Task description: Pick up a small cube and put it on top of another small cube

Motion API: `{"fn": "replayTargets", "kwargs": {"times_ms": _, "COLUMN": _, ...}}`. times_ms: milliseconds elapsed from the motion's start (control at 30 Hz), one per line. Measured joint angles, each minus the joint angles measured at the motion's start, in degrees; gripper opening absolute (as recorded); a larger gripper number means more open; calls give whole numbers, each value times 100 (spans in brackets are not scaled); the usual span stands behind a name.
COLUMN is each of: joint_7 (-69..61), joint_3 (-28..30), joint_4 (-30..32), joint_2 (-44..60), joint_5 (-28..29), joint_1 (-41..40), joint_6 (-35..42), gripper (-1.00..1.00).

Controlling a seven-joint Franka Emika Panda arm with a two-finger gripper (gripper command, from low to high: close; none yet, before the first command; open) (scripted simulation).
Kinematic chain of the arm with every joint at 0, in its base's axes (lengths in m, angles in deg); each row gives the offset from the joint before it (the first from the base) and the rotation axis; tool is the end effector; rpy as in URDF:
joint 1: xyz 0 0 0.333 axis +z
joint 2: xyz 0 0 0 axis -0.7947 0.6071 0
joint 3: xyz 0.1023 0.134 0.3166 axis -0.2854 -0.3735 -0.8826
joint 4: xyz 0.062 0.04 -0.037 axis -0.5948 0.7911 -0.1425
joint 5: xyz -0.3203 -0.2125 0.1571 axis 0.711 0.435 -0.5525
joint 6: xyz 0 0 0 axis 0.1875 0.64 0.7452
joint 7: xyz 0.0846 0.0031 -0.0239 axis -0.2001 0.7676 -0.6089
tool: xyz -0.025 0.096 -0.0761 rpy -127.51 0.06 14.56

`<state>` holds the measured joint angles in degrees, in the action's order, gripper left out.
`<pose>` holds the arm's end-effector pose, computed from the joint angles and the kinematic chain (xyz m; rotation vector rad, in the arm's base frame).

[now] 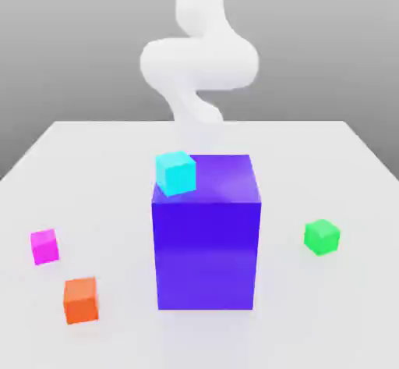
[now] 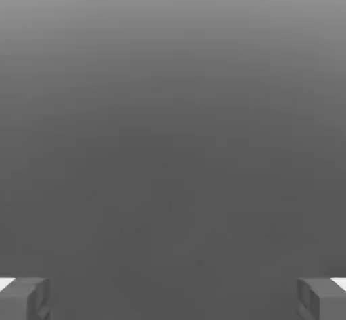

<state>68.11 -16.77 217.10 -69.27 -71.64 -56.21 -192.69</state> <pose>0.3838 -0.0327 0.6841 -2.4476 1.1917 -0.9697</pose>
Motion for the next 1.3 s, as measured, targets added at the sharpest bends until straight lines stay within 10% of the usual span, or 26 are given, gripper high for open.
{"fn": "replayTargets", "kwargs": {"times_ms": 600, "joint_7": 1174, "joint_3": 1454, "joint_4": 1679, "joint_2": 3303, "joint_5": 474, "joint_1": -2162, "joint_6": -1995, "gripper": 0}}
{"fn": "replayTargets", "kwargs": {"times_ms": 800, "joint_7": 784, "joint_3": 1780, "joint_4": 2240, "joint_2": 4443, "joint_5": -457, "joint_1": -2953, "joint_6": -2669, "gripper": 0}}
{"fn": "replayTargets", "kwargs": {"times_ms": 1033, "joint_7": -180, "joint_3": 690, "joint_4": 2060, "joint_2": 5885, "joint_5": -1816, "joint_1": -3817, "joint_6": -3731, "gripper": 0}}
{"fn": "replayTargets", "kwargs": {"times_ms": 1067, "joint_7": -228, "joint_3": 584, "joint_4": 2036, "joint_2": 5996, "joint_5": -1873, "joint_1": -3910, "joint_6": -3822, "gripper": -100}}
{"fn": "replayTargets", "kwargs": {"times_ms": 1300, "joint_7": -206, "joint_3": 590, "joint_4": 2041, "joint_2": 5978, "joint_5": -1852, "joint_1": -3907, "joint_6": -3809, "gripper": -100}}
